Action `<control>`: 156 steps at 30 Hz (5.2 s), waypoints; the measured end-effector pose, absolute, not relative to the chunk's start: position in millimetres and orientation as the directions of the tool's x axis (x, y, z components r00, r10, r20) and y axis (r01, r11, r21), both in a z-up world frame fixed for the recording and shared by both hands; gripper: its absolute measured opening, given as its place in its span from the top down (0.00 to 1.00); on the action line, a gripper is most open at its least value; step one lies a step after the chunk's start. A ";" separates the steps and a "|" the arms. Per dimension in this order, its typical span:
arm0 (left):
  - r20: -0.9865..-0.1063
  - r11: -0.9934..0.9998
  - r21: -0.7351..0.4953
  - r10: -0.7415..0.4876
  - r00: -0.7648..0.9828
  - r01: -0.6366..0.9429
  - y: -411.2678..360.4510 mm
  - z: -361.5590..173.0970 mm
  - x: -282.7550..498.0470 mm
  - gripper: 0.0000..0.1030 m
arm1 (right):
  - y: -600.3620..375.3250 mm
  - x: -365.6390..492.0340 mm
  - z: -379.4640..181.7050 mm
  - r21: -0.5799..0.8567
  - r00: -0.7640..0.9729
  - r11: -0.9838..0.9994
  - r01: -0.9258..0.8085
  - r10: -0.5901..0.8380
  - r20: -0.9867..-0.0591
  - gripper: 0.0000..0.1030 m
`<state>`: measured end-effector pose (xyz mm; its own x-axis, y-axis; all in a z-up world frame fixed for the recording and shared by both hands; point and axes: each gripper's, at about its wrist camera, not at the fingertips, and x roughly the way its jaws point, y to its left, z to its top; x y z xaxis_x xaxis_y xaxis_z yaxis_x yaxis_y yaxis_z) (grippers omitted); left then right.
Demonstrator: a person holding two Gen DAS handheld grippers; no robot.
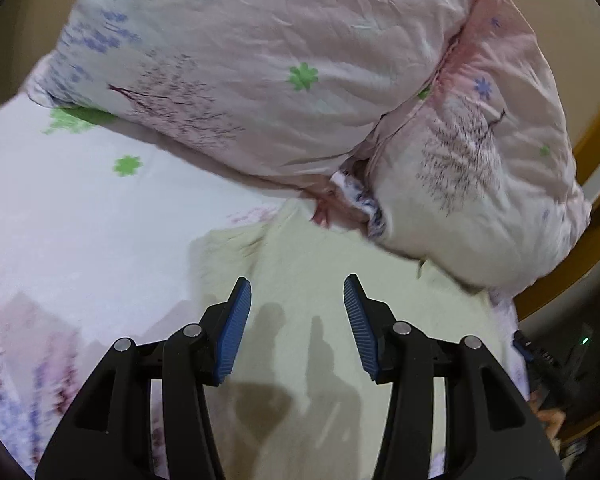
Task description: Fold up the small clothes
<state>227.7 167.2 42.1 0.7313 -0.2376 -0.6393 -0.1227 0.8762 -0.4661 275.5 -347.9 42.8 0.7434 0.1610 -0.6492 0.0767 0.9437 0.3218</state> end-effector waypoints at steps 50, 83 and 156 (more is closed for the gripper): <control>-0.696 0.948 -0.315 -0.196 0.691 -0.048 115.7 26.0 233.3 0.50 | -269.1 300.6 27.2 0.093 0.686 0.994 -0.053 0.103 -0.720 0.88; -0.612 0.693 -0.672 -0.319 0.724 -0.262 201.0 2.3 217.3 0.30 | -126.7 275.8 34.9 0.035 0.655 0.943 -0.332 0.257 -0.711 0.61; -0.475 0.742 -0.624 -0.608 0.636 0.244 -74.9 83.8 229.9 0.40 | -383.4 242.3 26.1 0.579 0.658 0.805 -0.129 0.506 -0.557 0.40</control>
<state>229.9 -74.9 83.8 0.6355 -0.6085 -0.4753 0.2442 0.7424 -0.6239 242.3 -383.4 26.1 0.6580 0.5061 -0.5575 -0.1290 0.8052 0.5787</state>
